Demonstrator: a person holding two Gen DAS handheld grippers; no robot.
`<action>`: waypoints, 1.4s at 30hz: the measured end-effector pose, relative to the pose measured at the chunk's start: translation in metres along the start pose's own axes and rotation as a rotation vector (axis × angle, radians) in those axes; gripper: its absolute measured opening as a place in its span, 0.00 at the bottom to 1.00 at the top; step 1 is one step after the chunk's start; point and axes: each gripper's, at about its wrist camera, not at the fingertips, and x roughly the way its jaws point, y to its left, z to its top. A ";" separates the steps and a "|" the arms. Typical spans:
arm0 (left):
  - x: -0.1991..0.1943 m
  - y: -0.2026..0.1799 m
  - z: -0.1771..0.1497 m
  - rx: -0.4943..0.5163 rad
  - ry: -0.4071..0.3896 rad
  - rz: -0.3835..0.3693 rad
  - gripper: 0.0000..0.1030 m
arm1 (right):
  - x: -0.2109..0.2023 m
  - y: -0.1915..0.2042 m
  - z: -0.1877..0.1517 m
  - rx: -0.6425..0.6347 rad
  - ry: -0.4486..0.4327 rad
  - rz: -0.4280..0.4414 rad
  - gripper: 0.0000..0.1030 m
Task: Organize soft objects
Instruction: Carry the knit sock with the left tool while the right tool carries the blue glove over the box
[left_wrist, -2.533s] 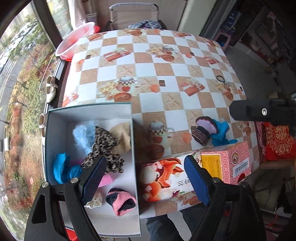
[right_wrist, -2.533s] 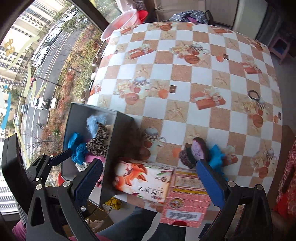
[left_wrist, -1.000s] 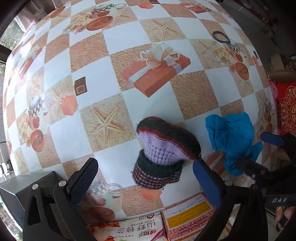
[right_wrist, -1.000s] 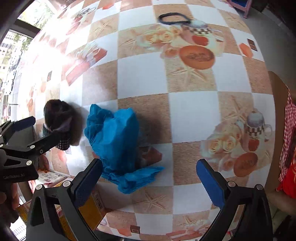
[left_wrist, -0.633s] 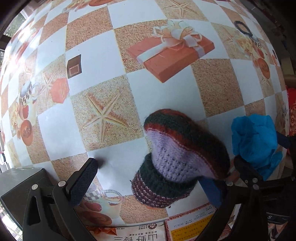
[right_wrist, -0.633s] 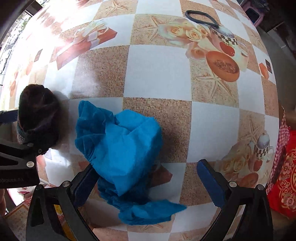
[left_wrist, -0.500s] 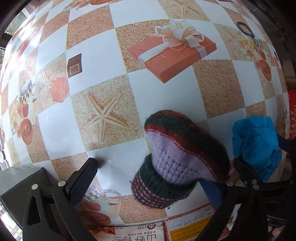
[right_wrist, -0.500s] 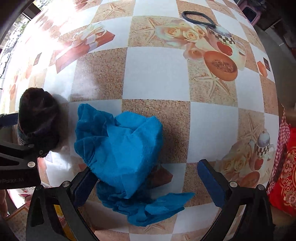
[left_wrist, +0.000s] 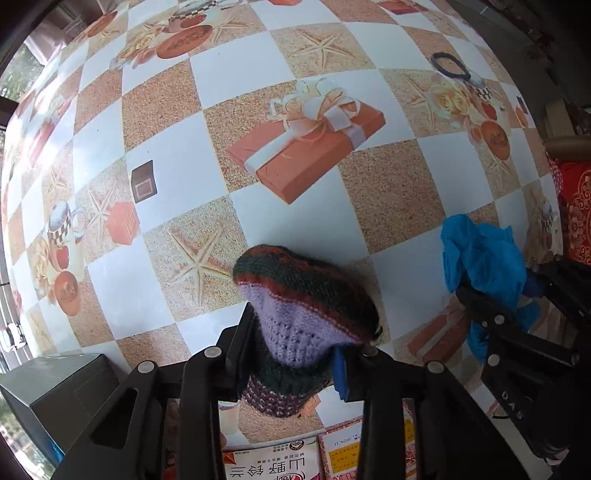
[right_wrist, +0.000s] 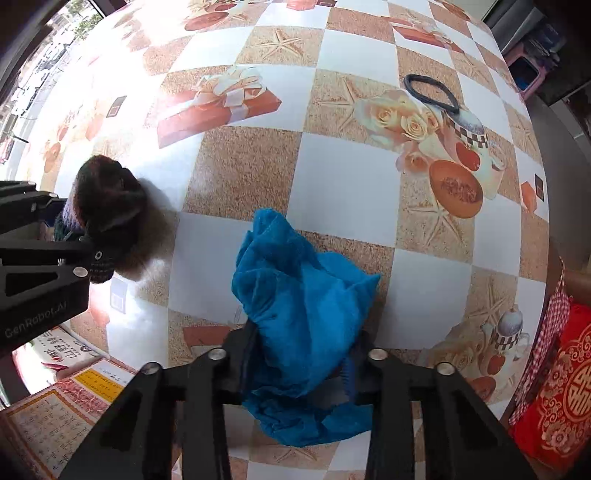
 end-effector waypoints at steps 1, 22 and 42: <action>-0.004 0.002 0.000 -0.008 -0.012 0.004 0.35 | -0.002 -0.005 0.001 0.028 0.004 0.037 0.26; -0.099 0.058 -0.060 -0.080 -0.227 0.049 0.35 | -0.101 0.004 0.016 0.028 -0.157 0.163 0.26; -0.138 0.092 -0.131 -0.149 -0.312 0.003 0.35 | -0.159 0.083 -0.006 -0.064 -0.210 0.159 0.26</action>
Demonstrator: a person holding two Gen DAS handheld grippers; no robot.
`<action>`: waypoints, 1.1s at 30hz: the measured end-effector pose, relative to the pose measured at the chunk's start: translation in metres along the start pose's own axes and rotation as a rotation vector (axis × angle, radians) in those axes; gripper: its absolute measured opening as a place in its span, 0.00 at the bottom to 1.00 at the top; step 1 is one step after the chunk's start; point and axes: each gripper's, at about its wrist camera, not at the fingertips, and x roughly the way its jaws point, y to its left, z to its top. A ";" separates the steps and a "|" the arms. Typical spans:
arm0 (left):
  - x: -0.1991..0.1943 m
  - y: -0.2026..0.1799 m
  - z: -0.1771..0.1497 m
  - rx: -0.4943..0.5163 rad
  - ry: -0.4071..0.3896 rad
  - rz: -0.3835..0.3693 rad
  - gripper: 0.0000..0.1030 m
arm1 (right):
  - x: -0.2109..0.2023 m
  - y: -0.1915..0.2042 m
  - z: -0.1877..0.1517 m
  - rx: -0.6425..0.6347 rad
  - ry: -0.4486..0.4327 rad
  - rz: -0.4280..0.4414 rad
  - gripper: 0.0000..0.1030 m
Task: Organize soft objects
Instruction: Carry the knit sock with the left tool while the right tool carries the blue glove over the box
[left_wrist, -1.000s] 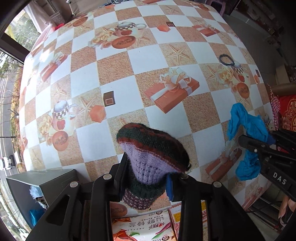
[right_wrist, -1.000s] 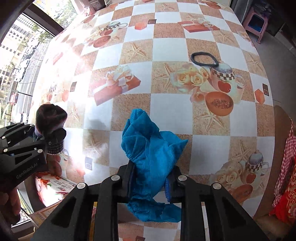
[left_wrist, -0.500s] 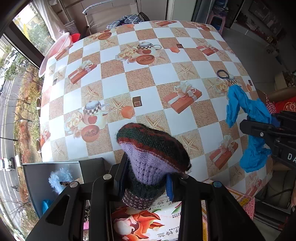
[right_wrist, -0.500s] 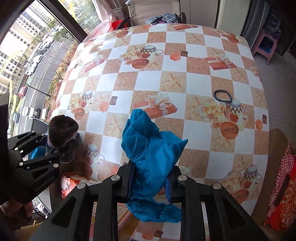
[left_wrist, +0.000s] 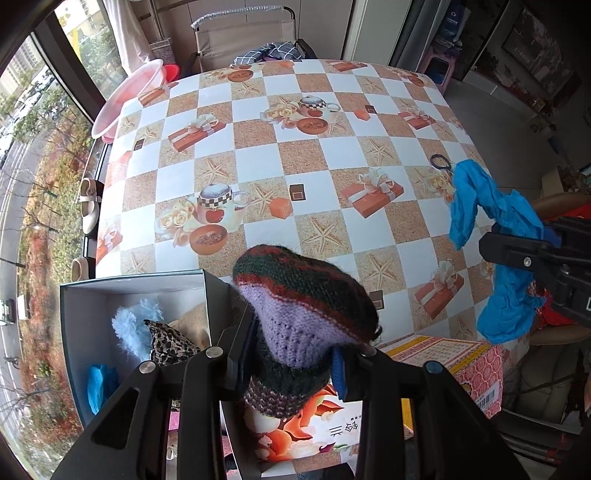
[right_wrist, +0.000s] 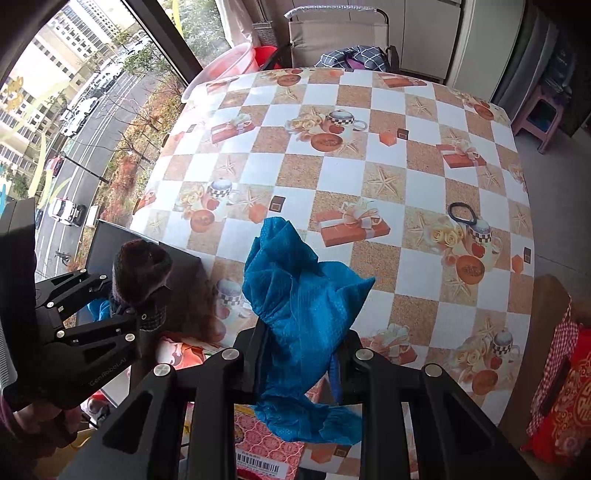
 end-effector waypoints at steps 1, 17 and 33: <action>-0.003 0.002 -0.002 -0.004 -0.005 -0.003 0.35 | -0.002 0.004 -0.001 -0.006 0.000 -0.001 0.26; -0.025 0.045 -0.047 -0.093 -0.037 -0.011 0.35 | -0.006 0.077 -0.023 -0.112 0.035 0.031 0.26; -0.034 0.117 -0.102 -0.259 -0.032 0.028 0.35 | 0.014 0.163 -0.044 -0.247 0.100 0.100 0.26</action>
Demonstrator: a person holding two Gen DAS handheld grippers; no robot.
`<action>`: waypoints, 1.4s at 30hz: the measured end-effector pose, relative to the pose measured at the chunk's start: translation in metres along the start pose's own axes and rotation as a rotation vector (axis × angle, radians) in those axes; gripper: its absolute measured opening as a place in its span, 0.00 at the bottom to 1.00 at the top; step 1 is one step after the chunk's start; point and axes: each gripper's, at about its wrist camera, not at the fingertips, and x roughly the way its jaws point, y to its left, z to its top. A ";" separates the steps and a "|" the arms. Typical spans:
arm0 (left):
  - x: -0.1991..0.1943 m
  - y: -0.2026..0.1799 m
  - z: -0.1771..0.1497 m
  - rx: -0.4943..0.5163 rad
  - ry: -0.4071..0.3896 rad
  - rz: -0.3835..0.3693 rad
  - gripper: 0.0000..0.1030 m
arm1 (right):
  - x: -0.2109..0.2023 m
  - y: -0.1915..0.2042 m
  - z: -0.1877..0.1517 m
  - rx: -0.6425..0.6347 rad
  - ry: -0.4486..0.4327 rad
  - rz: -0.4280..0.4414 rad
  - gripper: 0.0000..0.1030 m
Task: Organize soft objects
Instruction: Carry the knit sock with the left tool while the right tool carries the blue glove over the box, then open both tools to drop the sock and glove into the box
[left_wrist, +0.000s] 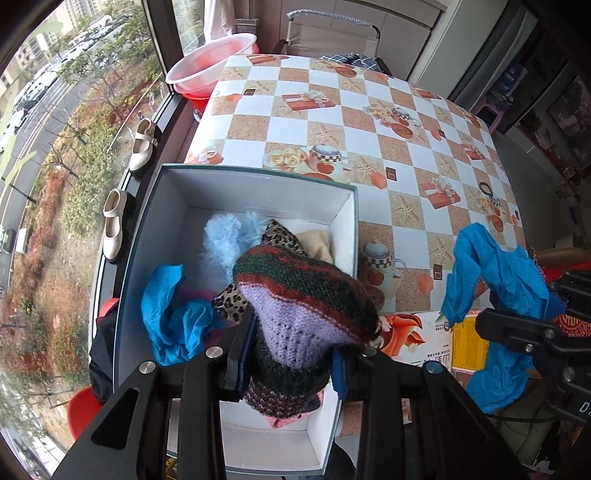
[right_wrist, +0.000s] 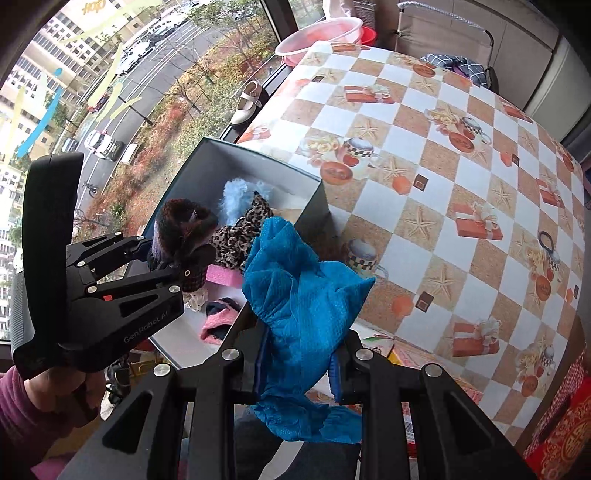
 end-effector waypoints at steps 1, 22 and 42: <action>0.001 0.006 -0.003 -0.012 0.003 0.004 0.35 | 0.003 0.005 0.000 -0.007 0.006 0.004 0.26; 0.010 0.078 -0.044 -0.187 0.052 0.043 0.36 | 0.047 0.093 0.031 -0.174 0.085 0.047 0.26; 0.013 0.084 -0.049 -0.203 0.052 0.050 0.39 | 0.062 0.114 0.051 -0.217 0.097 0.034 0.26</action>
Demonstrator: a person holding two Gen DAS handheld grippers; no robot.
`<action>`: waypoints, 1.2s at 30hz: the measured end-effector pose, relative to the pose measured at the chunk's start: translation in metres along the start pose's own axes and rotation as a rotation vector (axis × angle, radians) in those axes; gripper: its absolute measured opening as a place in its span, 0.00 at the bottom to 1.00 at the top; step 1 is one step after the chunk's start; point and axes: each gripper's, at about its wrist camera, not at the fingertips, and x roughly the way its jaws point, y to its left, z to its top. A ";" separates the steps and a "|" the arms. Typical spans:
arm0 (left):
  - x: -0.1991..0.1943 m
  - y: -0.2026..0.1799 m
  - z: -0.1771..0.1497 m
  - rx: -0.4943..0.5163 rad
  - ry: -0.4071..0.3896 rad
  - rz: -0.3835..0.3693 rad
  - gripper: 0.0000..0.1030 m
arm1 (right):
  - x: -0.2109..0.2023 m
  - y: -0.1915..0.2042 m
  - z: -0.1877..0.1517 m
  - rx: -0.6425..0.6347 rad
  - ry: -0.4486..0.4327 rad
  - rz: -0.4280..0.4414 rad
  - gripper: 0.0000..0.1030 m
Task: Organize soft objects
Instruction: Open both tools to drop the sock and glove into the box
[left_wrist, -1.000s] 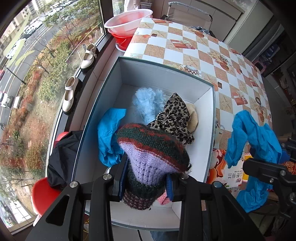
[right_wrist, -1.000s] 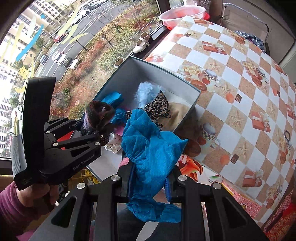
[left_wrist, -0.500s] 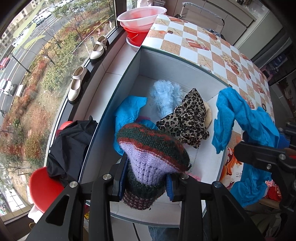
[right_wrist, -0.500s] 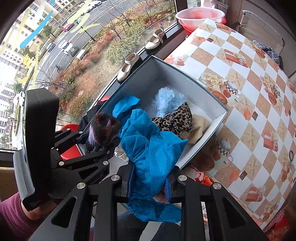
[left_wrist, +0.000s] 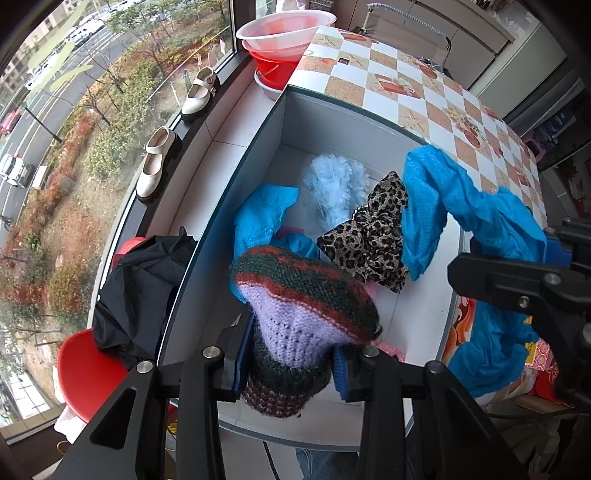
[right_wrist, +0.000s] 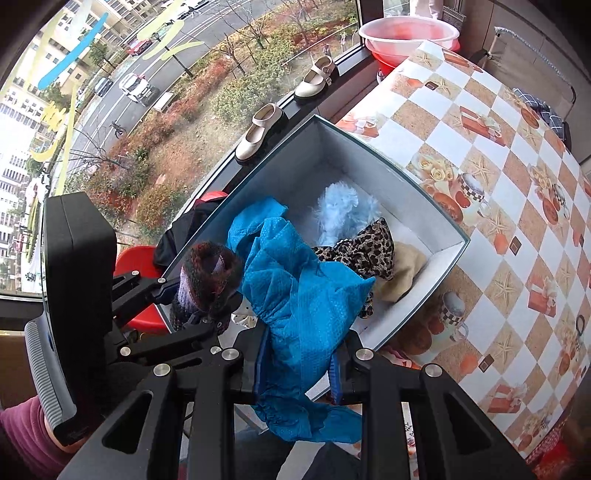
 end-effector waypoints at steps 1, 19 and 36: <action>-0.002 -0.001 0.000 0.003 -0.014 0.014 0.43 | 0.000 0.001 0.001 0.001 -0.002 -0.001 0.26; -0.007 -0.001 0.007 -0.055 -0.021 0.024 0.69 | -0.022 -0.021 0.002 0.098 -0.049 -0.054 1.00; -0.002 -0.001 0.001 -0.066 0.021 0.043 0.70 | -0.016 -0.022 -0.008 0.101 -0.018 -0.070 1.00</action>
